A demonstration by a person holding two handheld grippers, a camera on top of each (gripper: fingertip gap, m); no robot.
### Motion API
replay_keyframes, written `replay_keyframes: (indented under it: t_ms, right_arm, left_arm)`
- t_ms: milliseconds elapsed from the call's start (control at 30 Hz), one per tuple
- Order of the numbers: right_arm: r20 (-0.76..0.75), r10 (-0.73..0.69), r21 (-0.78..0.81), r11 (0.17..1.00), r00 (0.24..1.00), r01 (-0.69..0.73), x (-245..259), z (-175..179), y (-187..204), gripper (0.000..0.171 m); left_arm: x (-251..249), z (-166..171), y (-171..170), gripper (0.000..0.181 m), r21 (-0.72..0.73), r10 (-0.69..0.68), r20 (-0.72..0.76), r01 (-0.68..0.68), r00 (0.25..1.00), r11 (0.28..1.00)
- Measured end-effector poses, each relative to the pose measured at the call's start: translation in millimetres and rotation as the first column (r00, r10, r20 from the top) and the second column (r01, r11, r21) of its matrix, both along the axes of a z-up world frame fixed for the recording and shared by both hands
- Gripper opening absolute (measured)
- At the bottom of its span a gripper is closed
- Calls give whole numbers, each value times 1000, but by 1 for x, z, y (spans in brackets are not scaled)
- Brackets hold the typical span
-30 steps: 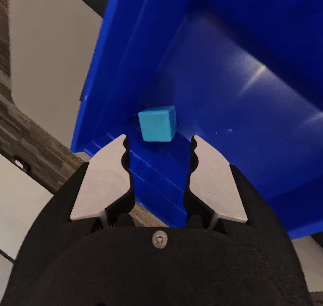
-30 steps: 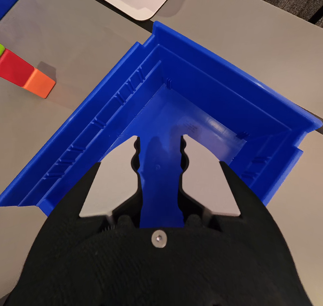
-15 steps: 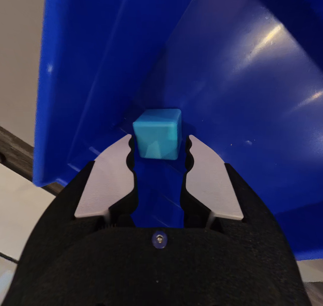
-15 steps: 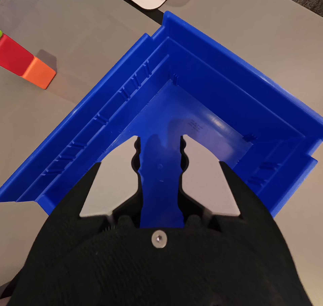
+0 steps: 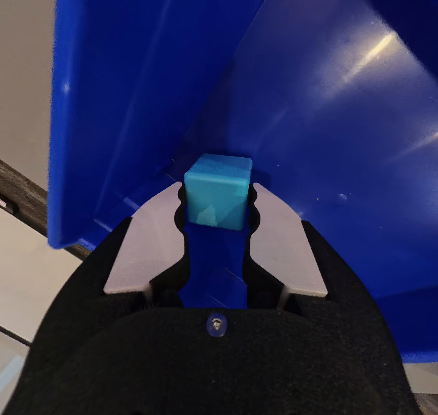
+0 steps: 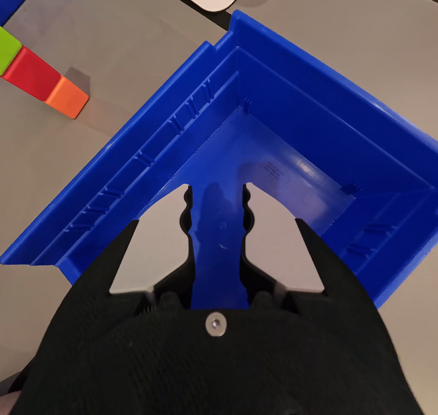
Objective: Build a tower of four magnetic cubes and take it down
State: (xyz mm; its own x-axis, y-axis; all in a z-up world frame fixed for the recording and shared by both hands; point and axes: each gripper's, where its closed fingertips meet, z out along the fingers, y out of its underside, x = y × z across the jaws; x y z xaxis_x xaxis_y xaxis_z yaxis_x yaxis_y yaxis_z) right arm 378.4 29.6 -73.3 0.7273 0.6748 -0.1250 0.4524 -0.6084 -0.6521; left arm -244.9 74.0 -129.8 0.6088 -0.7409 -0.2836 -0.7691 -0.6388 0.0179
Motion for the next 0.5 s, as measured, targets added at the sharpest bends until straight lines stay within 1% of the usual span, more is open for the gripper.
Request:
replay_keyframes:
  t_ms: [133, 300, 400, 500]
  right_arm:
    - [-7, 0, -2, 1000, 1000, 0, 1, 0, -1, 41]
    - [-12, 7, 7, 1000, 1000, -7, 0, 4, -2, 41]
    - [-24, 12, 19, 1000, 1000, -12, -1, 7, -2, 41]
    - [-30, 17, 28, 999, 999, -16, -2, 10, -3, 41]
  left_arm:
    - [5, 25, -5, 50, 44, -36, 2, 36, 999, 998]
    - [27, 77, -14, 50, 133, -109, 0, 108, 994, 985]
    - [52, 111, -22, 50, 187, -119, -19, 121, 993, 975]
    - [92, 143, -32, 50, 244, -136, 6, 131, 991, 961]
